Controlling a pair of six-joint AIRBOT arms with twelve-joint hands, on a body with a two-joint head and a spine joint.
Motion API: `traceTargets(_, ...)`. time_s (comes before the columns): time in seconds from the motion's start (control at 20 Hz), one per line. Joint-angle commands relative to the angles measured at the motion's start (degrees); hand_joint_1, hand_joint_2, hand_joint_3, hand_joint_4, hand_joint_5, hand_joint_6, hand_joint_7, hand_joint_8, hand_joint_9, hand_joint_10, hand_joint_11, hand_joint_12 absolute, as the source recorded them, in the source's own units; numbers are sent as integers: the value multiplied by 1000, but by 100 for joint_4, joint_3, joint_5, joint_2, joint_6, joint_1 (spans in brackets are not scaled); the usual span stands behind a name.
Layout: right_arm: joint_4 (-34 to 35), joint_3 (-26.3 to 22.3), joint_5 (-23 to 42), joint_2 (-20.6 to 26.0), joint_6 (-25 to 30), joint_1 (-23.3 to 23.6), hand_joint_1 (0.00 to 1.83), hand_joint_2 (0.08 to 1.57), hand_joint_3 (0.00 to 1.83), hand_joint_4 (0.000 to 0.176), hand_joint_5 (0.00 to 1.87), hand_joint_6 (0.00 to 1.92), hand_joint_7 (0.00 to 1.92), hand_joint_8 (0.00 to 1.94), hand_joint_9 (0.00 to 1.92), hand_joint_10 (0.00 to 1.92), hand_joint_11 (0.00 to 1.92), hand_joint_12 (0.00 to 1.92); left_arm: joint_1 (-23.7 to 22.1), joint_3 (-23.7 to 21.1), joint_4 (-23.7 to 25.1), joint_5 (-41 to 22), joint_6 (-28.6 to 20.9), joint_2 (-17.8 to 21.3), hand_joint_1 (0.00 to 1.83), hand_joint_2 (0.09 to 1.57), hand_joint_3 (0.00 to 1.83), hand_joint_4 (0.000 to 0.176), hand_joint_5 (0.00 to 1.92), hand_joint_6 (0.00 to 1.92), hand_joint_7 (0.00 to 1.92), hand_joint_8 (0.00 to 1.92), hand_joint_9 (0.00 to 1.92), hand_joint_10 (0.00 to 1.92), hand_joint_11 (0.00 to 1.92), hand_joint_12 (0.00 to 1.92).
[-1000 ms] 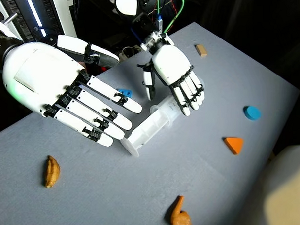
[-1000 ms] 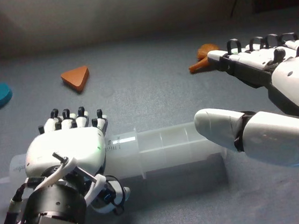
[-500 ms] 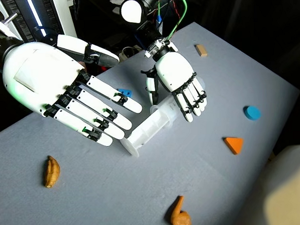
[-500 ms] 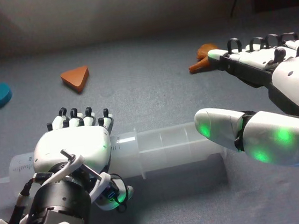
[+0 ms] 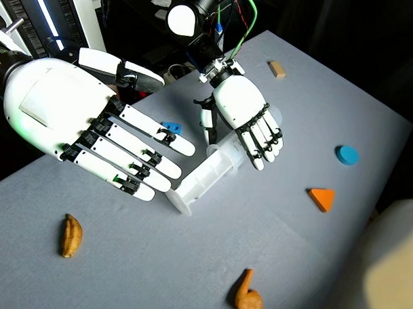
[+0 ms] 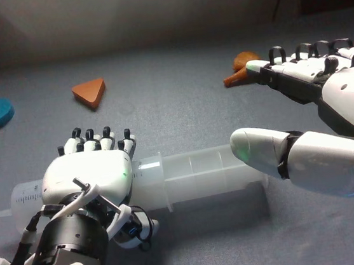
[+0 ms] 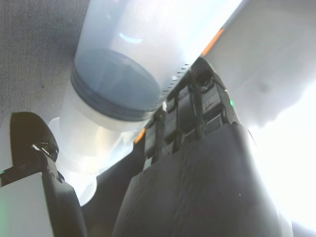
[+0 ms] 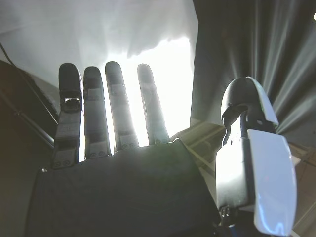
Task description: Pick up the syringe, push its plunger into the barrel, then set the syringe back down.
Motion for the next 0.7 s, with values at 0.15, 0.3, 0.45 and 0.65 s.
traceTargets(0.15,-454,-4,362,-9,58,42,0,1101,0,94,192,0,211,5,174,4,0,762,17,29,508,353,1,-9,841,961,0,58,152,1,105,0,107,1,0,382)
traceTargets(0.3,-454,-4,362,-9,58,42,0,1101,0,93,207,6,204,0,180,5,0,775,21,29,522,344,1,-9,847,964,1,49,166,4,127,4,136,7,0,476)
traceTargets(0.45,-454,-4,364,-9,59,43,0,1101,0,93,202,2,201,0,175,2,0,754,45,29,522,341,-58,-8,855,980,2,24,234,9,182,7,193,10,0,611)
traceTargets(0.65,-454,-4,365,-9,61,43,0,1103,1,94,189,0,185,0,168,0,0,772,83,39,595,341,-112,-8,1026,1068,1,0,611,4,751,8,696,20,364,800)
